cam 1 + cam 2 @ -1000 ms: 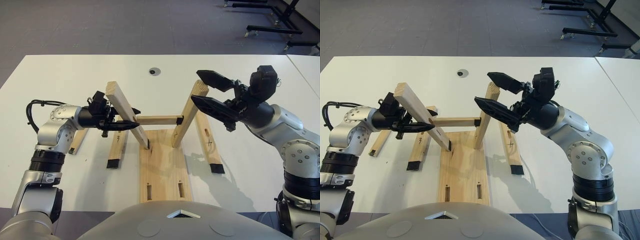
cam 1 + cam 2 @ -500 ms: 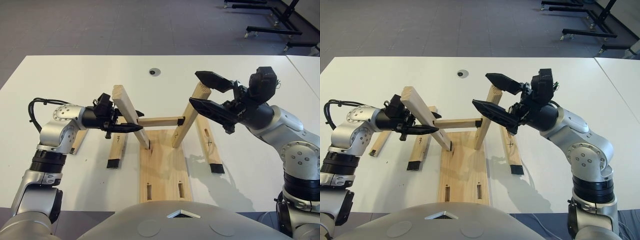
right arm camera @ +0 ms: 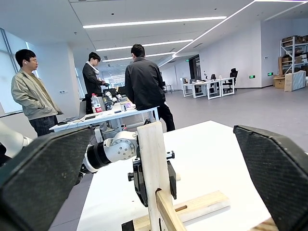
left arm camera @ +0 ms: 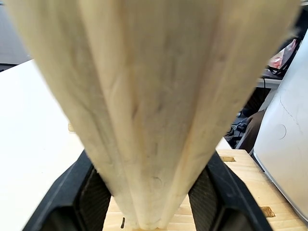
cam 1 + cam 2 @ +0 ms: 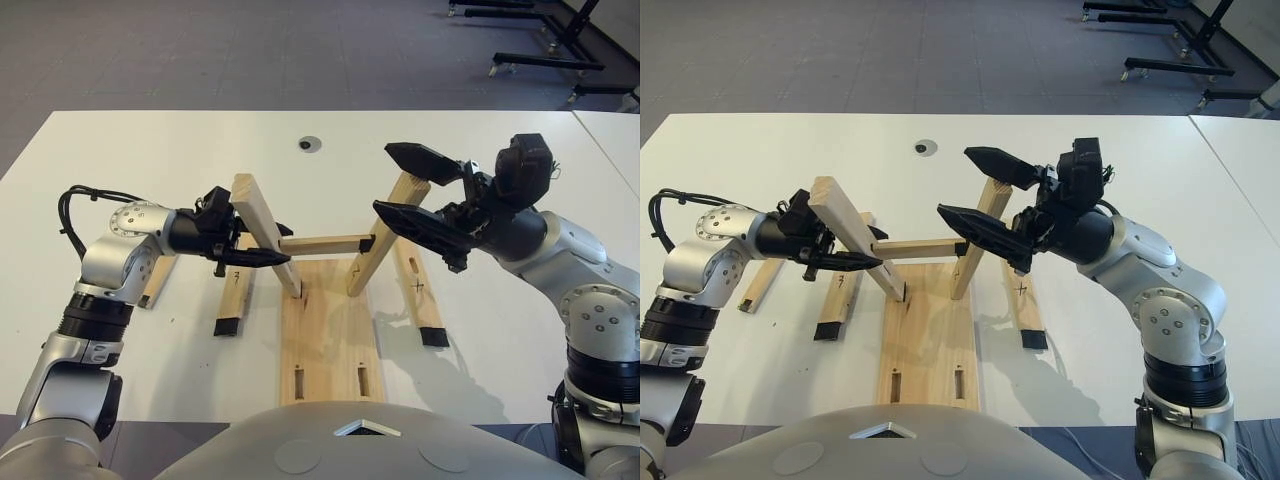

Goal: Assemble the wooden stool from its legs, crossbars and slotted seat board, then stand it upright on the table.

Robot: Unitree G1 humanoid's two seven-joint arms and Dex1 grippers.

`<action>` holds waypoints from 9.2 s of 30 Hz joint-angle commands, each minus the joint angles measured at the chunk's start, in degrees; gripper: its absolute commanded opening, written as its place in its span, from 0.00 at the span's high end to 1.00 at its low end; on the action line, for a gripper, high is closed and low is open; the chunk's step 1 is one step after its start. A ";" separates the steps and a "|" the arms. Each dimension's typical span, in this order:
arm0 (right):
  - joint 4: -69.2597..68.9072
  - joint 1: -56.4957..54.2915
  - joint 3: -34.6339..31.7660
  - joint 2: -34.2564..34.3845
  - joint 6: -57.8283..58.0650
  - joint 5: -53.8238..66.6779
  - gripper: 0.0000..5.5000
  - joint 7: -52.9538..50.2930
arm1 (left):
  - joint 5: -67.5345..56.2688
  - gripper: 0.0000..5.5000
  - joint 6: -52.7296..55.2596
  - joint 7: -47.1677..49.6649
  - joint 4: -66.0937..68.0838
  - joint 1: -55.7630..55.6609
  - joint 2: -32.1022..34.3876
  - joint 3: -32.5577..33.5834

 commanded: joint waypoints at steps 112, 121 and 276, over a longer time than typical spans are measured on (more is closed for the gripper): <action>7.09 -23.07 48.76 -9.54 2.09 -65.00 0.02 22.61 | 3.77 0.63 2.34 8.37 -7.56 5.48 -1.78 -7.34; 7.63 -22.93 48.56 -9.80 1.90 -65.09 0.02 22.19 | 7.80 0.63 2.26 9.02 -8.06 5.41 -1.23 -10.74; -1.11 -24.61 -11.68 9.14 -2.38 -7.10 0.02 -30.49 | -25.69 0.22 9.00 60.08 -27.12 -10.34 -11.28 30.68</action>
